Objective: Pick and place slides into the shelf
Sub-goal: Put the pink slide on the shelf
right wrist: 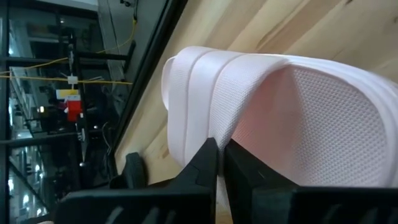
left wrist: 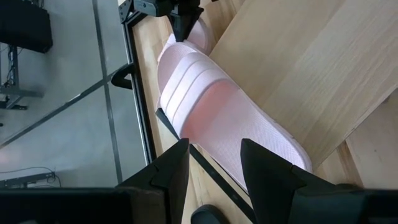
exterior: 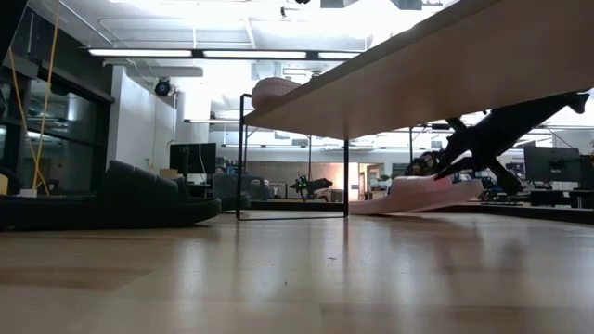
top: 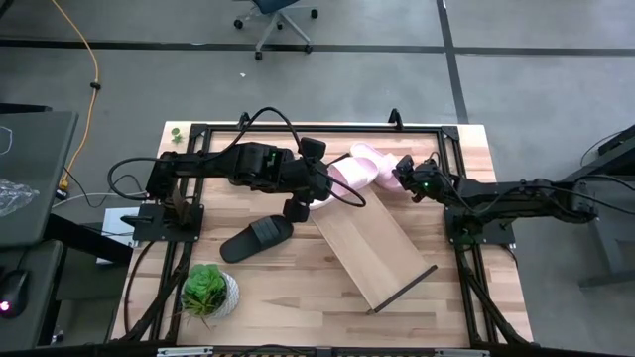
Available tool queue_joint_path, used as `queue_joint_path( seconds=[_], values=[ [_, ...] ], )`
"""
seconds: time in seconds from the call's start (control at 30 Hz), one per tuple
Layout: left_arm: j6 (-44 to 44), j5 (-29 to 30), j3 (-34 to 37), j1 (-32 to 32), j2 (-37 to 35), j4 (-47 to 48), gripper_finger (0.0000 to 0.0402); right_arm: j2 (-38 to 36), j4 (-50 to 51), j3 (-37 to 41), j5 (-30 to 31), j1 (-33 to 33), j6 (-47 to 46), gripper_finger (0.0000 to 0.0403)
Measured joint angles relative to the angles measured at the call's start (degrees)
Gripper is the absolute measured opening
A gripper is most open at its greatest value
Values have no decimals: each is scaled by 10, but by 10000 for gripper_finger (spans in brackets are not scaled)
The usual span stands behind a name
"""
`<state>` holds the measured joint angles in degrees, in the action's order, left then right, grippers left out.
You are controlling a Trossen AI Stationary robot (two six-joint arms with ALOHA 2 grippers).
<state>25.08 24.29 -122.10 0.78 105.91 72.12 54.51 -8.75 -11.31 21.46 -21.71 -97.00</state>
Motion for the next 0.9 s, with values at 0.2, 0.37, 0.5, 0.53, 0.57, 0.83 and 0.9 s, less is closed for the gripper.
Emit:
queue_joint_path(
  seconds=[0.2,0.37,0.5,0.53,0.57,0.83,0.9],
  values=[
    [0,0,0,0,0,0,133,-3,3,0,5,0,1,1],
    [0,0,0,0,0,0,133,-3,-21,0,21,0,22,0],
    [0,0,0,0,0,0,133,-3,-43,0,46,0,26,0],
    [0,0,0,0,0,0,133,-3,-45,0,48,0,26,0],
    [0,0,0,0,0,0,133,-3,-46,0,49,0,26,0],
    [0,0,0,0,0,1,133,-3,-115,0,67,0,59,0],
    [0,0,0,0,0,1,133,-6,-128,0,74,0,60,0]
  ],
)
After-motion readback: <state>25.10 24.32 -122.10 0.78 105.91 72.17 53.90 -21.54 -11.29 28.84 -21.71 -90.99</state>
